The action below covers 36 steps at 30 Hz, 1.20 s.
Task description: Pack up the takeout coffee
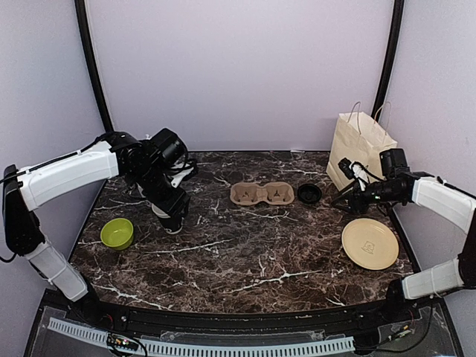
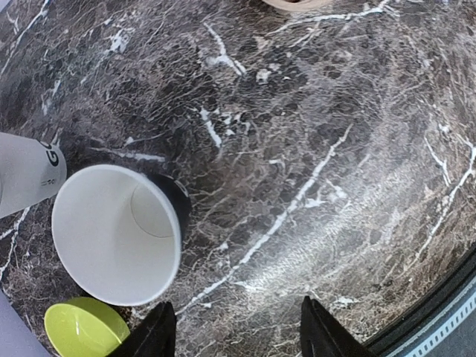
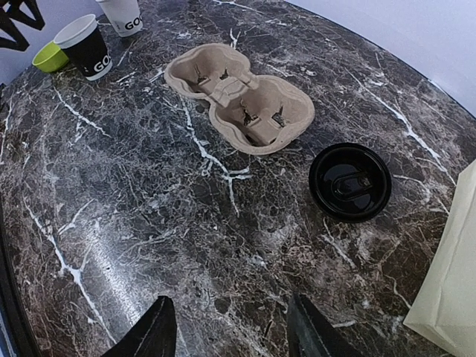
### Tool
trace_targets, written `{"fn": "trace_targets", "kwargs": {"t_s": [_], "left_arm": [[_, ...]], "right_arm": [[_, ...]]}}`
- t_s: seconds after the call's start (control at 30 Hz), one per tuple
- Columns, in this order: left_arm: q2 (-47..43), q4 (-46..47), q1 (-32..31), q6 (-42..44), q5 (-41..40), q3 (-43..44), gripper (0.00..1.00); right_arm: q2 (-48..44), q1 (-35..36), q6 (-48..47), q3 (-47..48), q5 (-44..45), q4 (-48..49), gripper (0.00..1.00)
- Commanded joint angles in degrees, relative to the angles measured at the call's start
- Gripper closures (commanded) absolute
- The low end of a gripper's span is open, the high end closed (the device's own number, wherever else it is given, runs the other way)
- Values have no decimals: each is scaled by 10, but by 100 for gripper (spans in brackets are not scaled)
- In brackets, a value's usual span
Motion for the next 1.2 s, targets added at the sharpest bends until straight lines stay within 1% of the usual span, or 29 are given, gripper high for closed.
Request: {"fn": "trace_targets", "kwargs": {"t_s": [0.0, 0.03, 0.17, 0.3, 0.37, 0.4, 0.43, 0.47, 0.5, 0.53, 0.6, 0.63, 0.7, 0.73, 0.83, 0.9, 0.97, 1.07, 1.17], "left_arm": [[29, 8, 41, -5, 11, 6, 42], [34, 10, 50, -4, 15, 9, 43], [70, 16, 65, 8, 26, 20, 44], [94, 22, 75, 16, 18, 23, 51], [103, 24, 77, 18, 10, 25, 60], [105, 24, 77, 17, 10, 26, 71], [111, 21, 77, 20, 12, 30, 77], [113, 17, 77, 20, 19, 34, 87], [116, 7, 76, 21, 24, 42, 90], [115, 3, 74, 21, 33, 45, 96], [107, -8, 63, 23, 38, 53, 100], [97, -11, 57, 28, 37, 59, 100], [87, -20, 25, 42, 37, 74, 100], [85, -29, -2, 45, 39, 82, 100], [93, -44, -61, 58, 67, 143, 100], [110, -56, -115, 71, 71, 187, 100], [134, -68, -149, 96, 58, 230, 100], [170, -62, -184, 128, 26, 272, 100], [202, -55, -212, 158, 24, 303, 100]], "right_arm": [[-15, 4, -7, -12, -10, 27, 50], [-17, 3, -7, -14, -9, 27, 50], [-24, 3, -7, -19, 1, 33, 51], [-24, 3, -8, -19, 9, 34, 52], [-24, 4, -9, -20, 11, 35, 52], [-25, 4, -10, -20, 12, 34, 52], [-25, 3, -10, -20, 13, 35, 52], [-24, 4, -10, -20, 14, 35, 53], [-24, 4, -9, -20, 14, 36, 53], [-24, 4, -10, -21, 15, 36, 53], [-23, 3, -11, -22, 15, 37, 53], [-22, 3, -11, -22, 16, 38, 53], [-16, 3, -10, -20, 19, 40, 54], [-14, 4, -10, -20, 20, 40, 54], [-2, 3, -8, -16, 23, 42, 55], [5, 4, -5, -12, 22, 42, 55], [10, 4, -2, -10, 24, 42, 56], [13, 4, 0, -10, 30, 44, 56], [13, 4, 4, -10, 37, 46, 56]]}}
